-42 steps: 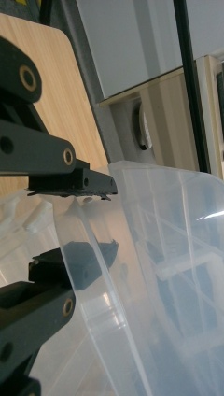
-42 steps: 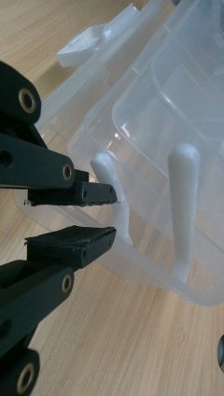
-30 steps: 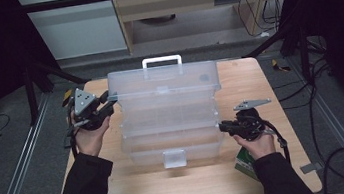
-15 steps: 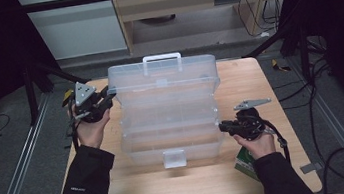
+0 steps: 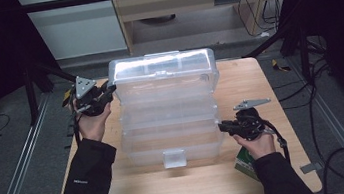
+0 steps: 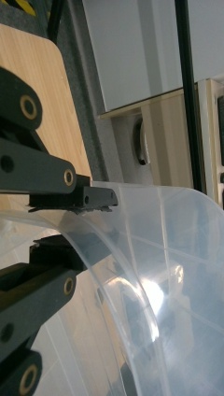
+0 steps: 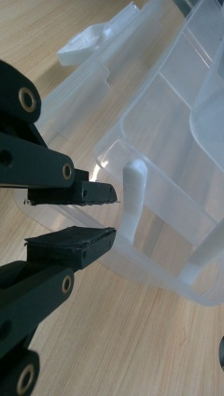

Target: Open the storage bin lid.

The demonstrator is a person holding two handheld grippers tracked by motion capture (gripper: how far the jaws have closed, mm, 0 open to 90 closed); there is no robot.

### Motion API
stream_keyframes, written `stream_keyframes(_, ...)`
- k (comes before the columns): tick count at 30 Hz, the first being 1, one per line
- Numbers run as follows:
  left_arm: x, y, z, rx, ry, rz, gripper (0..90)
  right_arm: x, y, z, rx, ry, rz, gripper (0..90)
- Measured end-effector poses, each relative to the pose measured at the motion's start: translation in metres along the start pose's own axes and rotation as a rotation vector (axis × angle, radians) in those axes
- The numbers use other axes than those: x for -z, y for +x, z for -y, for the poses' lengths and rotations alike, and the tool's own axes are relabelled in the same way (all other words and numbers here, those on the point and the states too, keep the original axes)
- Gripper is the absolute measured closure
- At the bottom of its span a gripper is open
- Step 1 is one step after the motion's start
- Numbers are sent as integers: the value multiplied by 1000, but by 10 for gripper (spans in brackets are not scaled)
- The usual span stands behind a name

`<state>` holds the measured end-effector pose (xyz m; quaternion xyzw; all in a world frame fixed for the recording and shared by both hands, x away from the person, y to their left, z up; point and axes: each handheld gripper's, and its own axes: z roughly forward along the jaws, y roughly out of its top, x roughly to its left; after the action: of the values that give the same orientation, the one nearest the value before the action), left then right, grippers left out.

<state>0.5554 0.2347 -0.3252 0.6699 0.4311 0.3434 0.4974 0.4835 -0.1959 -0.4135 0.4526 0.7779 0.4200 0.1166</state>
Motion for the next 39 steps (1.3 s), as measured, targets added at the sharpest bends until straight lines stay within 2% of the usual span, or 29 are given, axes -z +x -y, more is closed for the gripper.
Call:
stream_keyframes(7, -8, 2, -6, 3, 9, -10, 774, 0, 0, -1, -9, 12, -4, 765)
stream_keyframes(19, -20, 5, -13, 3, 21, -21, 774, -1, 0, -2, 6, 8, 7, 765)
stream_keyframes(23, -26, 6, -16, -4, 29, -29, 774, -1, -1, -3, 5, 9, 3, 762)
stream_keyframes(31, -37, 10, -18, 9, 24, -34, 777, -2, 0, -3, 1, 19, 9, 756)
stream_keyframes(39, -50, 13, -22, 4, 43, -48, 779, -2, 0, -3, 9, 17, 11, 756)
